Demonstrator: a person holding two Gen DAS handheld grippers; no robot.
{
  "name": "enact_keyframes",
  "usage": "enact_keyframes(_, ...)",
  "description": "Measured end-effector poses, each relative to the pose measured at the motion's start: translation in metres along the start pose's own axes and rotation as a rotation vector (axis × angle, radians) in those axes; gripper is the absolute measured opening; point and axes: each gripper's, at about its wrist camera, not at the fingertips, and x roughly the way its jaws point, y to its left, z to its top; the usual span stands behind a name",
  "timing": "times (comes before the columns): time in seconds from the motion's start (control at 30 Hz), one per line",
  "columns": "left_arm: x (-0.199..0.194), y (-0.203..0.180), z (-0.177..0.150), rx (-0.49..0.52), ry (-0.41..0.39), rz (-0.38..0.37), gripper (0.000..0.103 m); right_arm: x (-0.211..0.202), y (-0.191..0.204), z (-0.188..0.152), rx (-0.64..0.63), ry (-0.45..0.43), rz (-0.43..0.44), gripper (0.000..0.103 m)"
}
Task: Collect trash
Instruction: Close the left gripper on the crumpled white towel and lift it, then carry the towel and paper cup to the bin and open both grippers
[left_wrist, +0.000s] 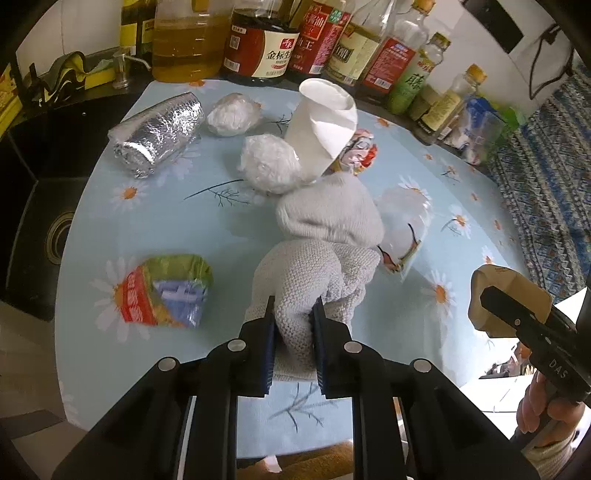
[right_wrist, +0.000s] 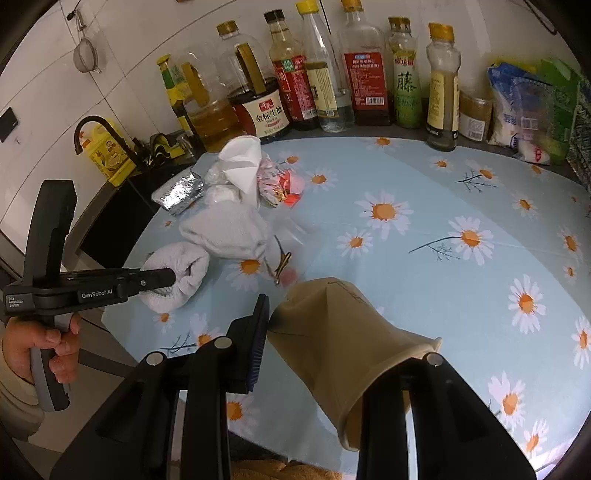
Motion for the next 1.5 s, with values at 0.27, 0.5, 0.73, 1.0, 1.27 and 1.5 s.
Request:
enact_keyframes(0.27,-0.031,0.001,-0.023,0.024,-0.046,-0.029,0.016,-0.030,0.030,-0.021,0.001,-0.034,0.006,0.030)
enact_keyframes(0.5,-0.067,0.007,-0.051,0.041,-0.098,-0.059,0.016,-0.050,0.067,-0.041,-0.022,-0.057,0.015,0.030)
enact_keyframes(0.73,-0.103,0.021,-0.085,0.040,-0.148,-0.080,0.016,-0.062,0.111,-0.064,-0.063,-0.067,0.041,0.030)
enact_keyframes(1.0,-0.132,0.043,-0.128,0.017,-0.176,-0.088,0.016,-0.062,0.154,-0.092,-0.101,-0.044,0.080,0.030)
enact_keyframes(1.27,-0.130,0.069,-0.166,-0.015,-0.138,-0.085,0.016,-0.041,0.190,-0.122,-0.104,0.020,0.120,0.030)
enact_keyframes(1.5,-0.110,0.093,-0.192,-0.060,-0.080,-0.086,0.016,-0.011,0.201,-0.146,-0.084,0.104,0.131,0.030)
